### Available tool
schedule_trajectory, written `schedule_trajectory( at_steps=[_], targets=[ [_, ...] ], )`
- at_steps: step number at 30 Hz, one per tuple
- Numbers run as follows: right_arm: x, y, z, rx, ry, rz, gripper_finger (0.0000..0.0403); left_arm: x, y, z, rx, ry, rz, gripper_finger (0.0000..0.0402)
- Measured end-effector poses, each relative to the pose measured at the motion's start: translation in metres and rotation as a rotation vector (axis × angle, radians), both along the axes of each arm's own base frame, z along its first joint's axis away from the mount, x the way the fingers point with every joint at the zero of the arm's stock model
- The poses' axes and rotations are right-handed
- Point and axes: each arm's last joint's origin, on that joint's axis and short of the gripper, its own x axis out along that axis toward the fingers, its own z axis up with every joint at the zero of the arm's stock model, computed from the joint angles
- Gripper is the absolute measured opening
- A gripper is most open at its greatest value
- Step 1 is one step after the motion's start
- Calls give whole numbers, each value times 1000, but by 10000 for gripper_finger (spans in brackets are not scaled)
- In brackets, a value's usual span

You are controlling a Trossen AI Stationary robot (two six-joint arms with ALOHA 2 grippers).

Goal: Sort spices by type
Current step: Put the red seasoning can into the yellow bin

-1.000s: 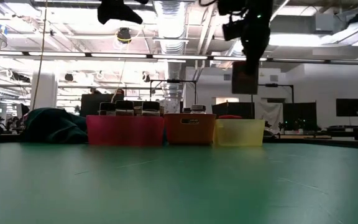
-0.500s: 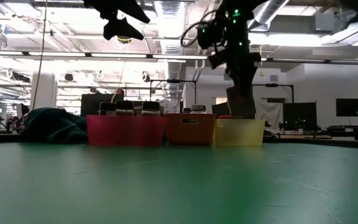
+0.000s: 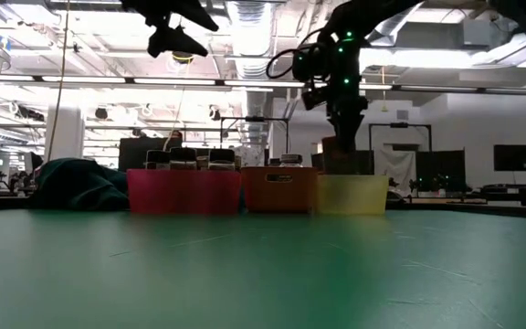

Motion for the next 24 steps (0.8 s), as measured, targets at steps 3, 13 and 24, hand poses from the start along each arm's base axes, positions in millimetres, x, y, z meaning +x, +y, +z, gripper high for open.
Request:
schedule_trajectory(
  at_steps=[3,13,24],
  targets=[
    [1,0,0,22,-27,-4,246,0,1,-2,-4,15,32,269],
    [6,6,0,109,-92,-20,246,-1,3,10,12,-40,108,269],
    [4,7,-15,148,-90,-24,247,-3,3,19,10,-57,121,269]
  ],
)
